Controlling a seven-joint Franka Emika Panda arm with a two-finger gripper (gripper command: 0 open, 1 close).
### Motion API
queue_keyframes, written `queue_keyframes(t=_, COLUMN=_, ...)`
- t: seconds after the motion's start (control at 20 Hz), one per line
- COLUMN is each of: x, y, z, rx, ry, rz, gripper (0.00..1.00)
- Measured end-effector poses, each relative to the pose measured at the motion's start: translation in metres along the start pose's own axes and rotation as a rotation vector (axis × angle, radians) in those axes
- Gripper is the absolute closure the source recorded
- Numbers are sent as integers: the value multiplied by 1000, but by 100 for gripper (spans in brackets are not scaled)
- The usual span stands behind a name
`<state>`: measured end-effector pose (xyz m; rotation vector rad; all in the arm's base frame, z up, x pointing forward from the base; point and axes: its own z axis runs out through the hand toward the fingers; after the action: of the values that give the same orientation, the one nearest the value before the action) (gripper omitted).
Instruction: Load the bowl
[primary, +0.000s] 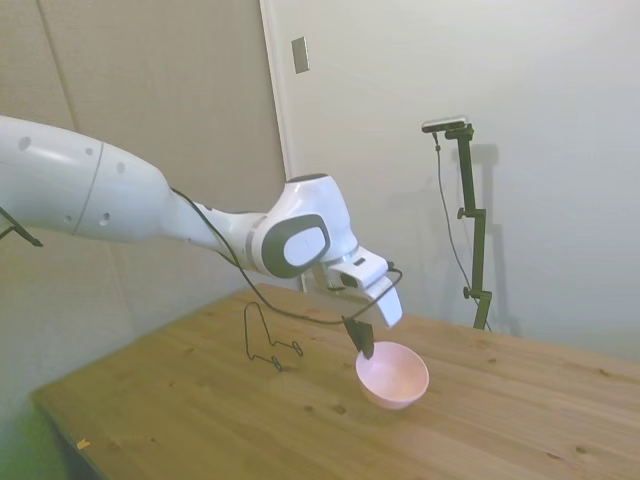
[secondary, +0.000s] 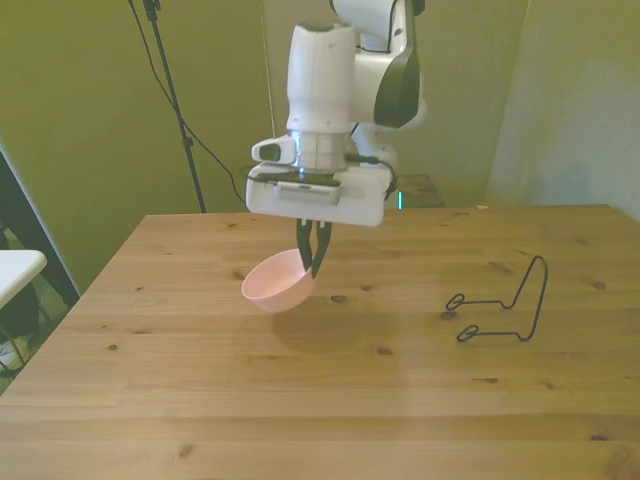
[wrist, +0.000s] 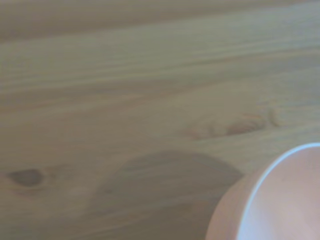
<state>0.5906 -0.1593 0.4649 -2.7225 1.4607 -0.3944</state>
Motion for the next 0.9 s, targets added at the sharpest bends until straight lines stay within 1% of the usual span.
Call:
queue_keyframes(t=0.1, x=-16, y=-25, z=-25, rx=52, ry=-14, rz=-23, gripper=100)
queue_keyframes(t=0.25, x=-38, y=-57, z=-47, rx=121, ry=-62, rz=-65, gripper=100)
queue_keyframes(t=0.3, x=-47, y=-66, z=-52, rx=140, ry=-85, rz=-85, gripper=100)
queue_keyframes(t=0.35, x=-63, y=-80, z=-63, rx=163, ry=-111, rz=-130, gripper=100)
queue_keyframes(t=0.45, x=-63, y=-79, z=-61, rx=167, ry=-122, rz=-131, gripper=100)
queue_keyframes(t=0.5, x=-65, y=-79, z=-57, rx=184, ry=-145, rz=-139, gripper=100)
queue_keyframes(t=0.7, x=-86, y=-86, z=-40, rx=302, ry=-250, rz=-197, gripper=100)
queue_keyframes(t=0.9, x=-108, y=-87, z=-38, rx=431, ry=-334, rz=-214, gripper=100)
